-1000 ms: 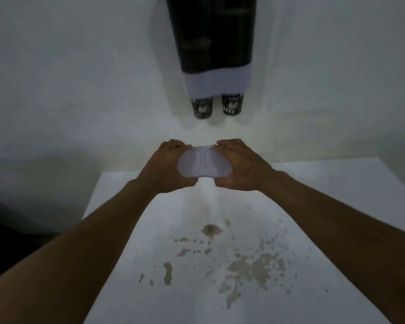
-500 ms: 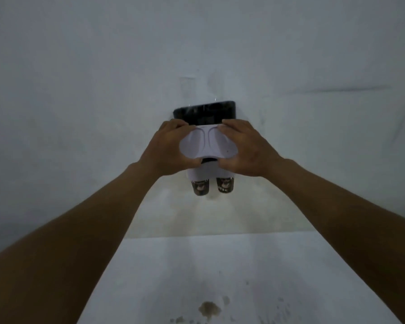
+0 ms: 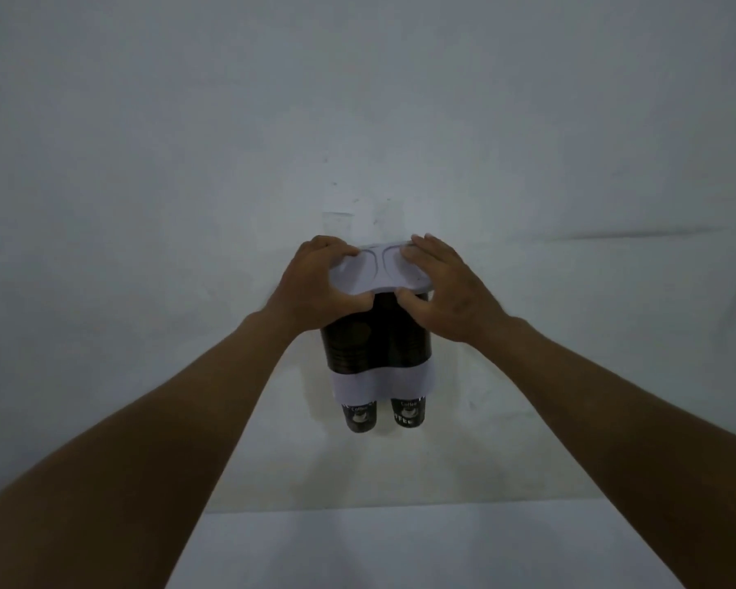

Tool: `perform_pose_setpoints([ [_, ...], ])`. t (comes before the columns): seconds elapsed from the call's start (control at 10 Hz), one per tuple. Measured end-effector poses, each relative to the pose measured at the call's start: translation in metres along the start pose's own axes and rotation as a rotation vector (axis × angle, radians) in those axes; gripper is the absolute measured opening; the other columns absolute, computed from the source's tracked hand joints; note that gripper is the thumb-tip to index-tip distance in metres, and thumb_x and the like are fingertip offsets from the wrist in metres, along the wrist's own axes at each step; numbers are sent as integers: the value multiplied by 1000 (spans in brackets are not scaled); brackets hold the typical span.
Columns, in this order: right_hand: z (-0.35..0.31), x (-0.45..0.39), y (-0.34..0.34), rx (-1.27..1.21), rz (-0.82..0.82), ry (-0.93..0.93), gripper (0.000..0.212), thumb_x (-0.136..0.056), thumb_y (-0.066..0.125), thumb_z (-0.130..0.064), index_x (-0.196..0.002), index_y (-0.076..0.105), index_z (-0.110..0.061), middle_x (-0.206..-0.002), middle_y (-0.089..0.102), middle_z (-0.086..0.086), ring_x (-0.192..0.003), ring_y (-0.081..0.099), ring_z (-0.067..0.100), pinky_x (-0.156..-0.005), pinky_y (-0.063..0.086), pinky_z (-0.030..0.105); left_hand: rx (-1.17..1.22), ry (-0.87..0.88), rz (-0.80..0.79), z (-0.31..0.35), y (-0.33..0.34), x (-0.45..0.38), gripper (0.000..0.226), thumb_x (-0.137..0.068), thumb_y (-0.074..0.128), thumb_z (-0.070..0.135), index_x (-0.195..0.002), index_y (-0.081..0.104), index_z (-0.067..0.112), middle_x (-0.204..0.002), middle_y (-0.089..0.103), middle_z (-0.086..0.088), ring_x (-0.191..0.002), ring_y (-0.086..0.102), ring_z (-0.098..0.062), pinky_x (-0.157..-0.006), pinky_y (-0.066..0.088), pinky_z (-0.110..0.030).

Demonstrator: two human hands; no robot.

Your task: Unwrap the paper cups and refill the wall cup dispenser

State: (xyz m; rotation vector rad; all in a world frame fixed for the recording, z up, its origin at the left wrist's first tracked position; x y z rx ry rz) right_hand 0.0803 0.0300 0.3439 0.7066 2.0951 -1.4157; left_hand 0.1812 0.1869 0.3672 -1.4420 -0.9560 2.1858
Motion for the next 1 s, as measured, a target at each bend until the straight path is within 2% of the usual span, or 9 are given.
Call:
perform_pose_setpoints([
  [0.2, 10, -18, 9, -25, 18, 28, 47, -89, 51, -39, -128, 62, -15, -132, 60, 2, -128, 48, 19, -108, 42, 41, 93, -23, 71, -16, 5, -10, 41, -74, 70, 44, -105, 73, 16, -109, 70, -5, -98, 64, -22, -86, 50, -30],
  [0.3, 5, -18, 12, 9, 85, -18, 43, -88, 54, -35, -124, 66, -14, -126, 63, 5, -126, 50, 23, -109, 42, 38, 107, -40, 76, -20, 9, -8, 39, -77, 66, 38, -109, 72, 16, -110, 70, -4, -99, 63, -21, -87, 48, -27],
  [0.4, 0, -17, 17, 32, 135, -49, 40, -88, 57, -27, -124, 68, -13, -126, 64, 9, -127, 48, 26, -112, 32, 26, 95, -30, 68, -22, 16, -3, 40, -82, 65, 35, -116, 70, 15, -118, 69, -5, -109, 61, -22, -96, 48, -32],
  [0.5, -2, -16, 18, 4, 141, -45, 39, -88, 58, -23, -124, 67, -12, -126, 63, 11, -128, 47, 28, -110, 25, 22, 43, 1, 102, -23, 18, 1, 37, -88, 68, 29, -122, 69, 16, -124, 66, -8, -116, 58, -24, -100, 42, -27],
  [0.6, -6, -18, 22, -10, 93, -69, 37, -91, 58, -19, -126, 66, -11, -130, 61, 12, -133, 42, 30, -115, 23, 27, -24, 29, 126, -24, 18, 10, 35, -92, 65, 26, -125, 67, 15, -127, 64, -9, -117, 56, -25, -100, 42, -29],
  [0.7, -8, -17, 24, -5, 83, -74, 38, -91, 56, -20, -126, 66, -10, -131, 61, 12, -134, 40, 30, -117, 22, 29, -64, 31, 133, -25, 19, 16, 38, -93, 61, 30, -128, 65, 15, -130, 62, -9, -121, 54, -25, -103, 46, -38],
  [0.8, -7, -15, 23, -2, 98, -44, 39, -90, 54, -21, -125, 66, -12, -131, 60, 10, -134, 40, 27, -116, 19, 25, -50, -18, 85, -23, 22, 14, 50, -90, 56, 46, -131, 63, 18, -133, 61, -7, -124, 52, -24, -105, 44, -39],
  [0.9, -10, -16, 24, 36, 69, -32, 43, -89, 51, -28, -129, 64, -17, -136, 58, 7, -138, 37, 26, -120, 19, 34, -128, -7, 72, -20, 22, 14, 59, -88, 49, 57, -132, 61, 20, -133, 61, -6, -123, 53, -25, -107, 42, -45],
  [1.0, -7, -10, 19, 77, 89, -4, 50, -90, 47, -35, -138, 54, -23, -145, 51, 2, -144, 33, 24, -120, 23, 51, -209, 1, 89, -13, 19, 11, 59, -88, 44, 59, -131, 61, 20, -134, 61, -5, -124, 54, -25, -106, 39, -52],
])
Point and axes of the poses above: each hand's wrist, its own x-axis away from the middle knuckle, its own y-axis out of the palm, z = x × y, the point moved 7 cm from there along -x, towards the middle knuckle
